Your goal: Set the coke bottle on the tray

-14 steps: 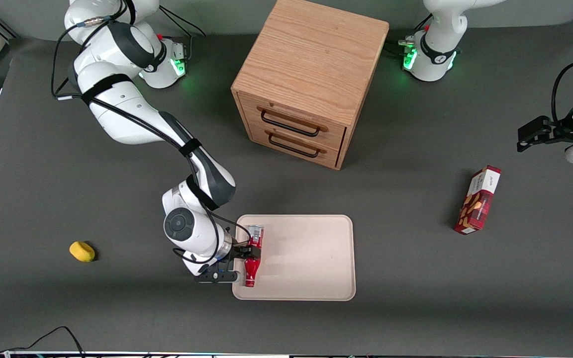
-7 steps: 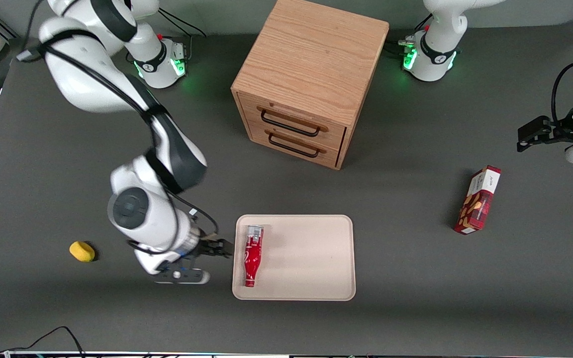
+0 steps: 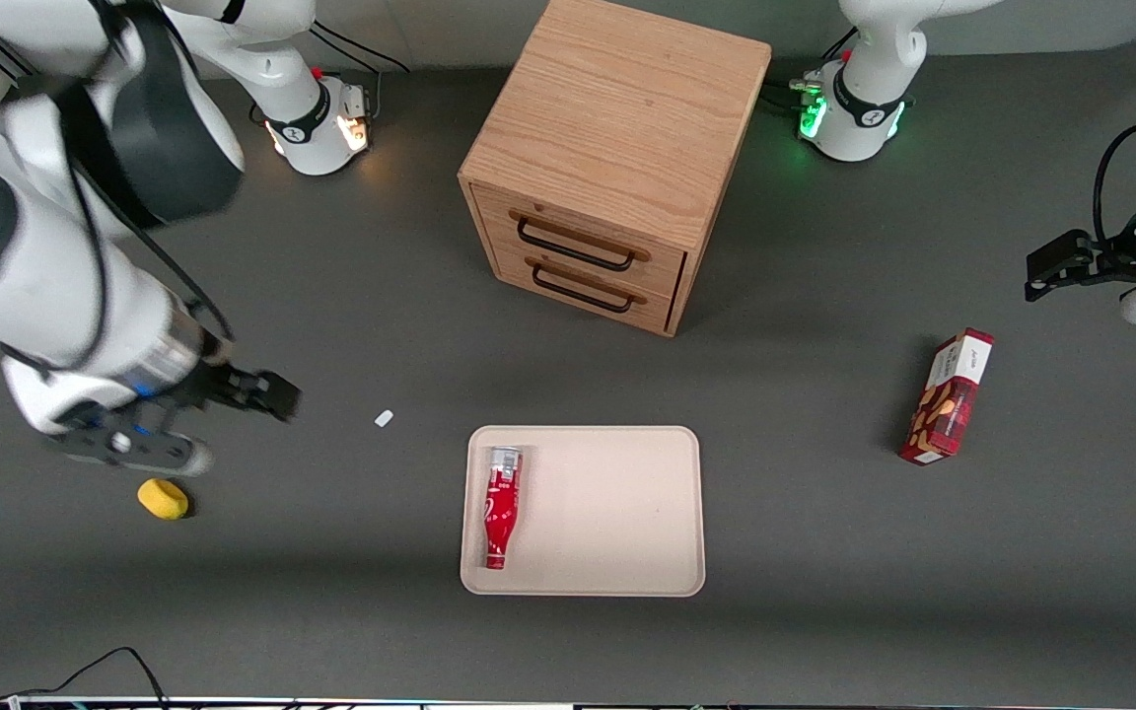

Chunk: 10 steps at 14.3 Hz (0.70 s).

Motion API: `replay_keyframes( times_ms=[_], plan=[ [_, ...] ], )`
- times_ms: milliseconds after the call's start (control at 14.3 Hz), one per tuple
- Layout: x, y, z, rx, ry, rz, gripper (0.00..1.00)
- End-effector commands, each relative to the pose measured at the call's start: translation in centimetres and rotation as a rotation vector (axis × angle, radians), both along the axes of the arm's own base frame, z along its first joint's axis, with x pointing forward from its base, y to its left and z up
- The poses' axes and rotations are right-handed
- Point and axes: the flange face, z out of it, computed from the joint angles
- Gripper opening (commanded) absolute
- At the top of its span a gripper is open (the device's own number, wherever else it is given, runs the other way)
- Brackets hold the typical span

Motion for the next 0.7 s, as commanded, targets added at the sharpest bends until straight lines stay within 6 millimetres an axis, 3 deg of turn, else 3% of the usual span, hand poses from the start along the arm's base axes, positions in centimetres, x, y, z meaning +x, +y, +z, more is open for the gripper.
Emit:
replay_keyframes(
  times_ms=[0,70,210,420,629],
  plan=[
    [-3.9,-6.6,3.9,0.042,0.078,-0.030,1.00],
    [-5.1,-8.8,4.9,0.074,0.080,-0.074,1.00],
    [-8.0,-11.8,5.0,0.111,0.069,-0.126,1.00],
    [-12.2,-12.5,1.9,0.136,0.025,-0.139,1.00],
    [-14.2,-11.9,-0.3,0.136,0.007,-0.131,1.00]
  ],
)
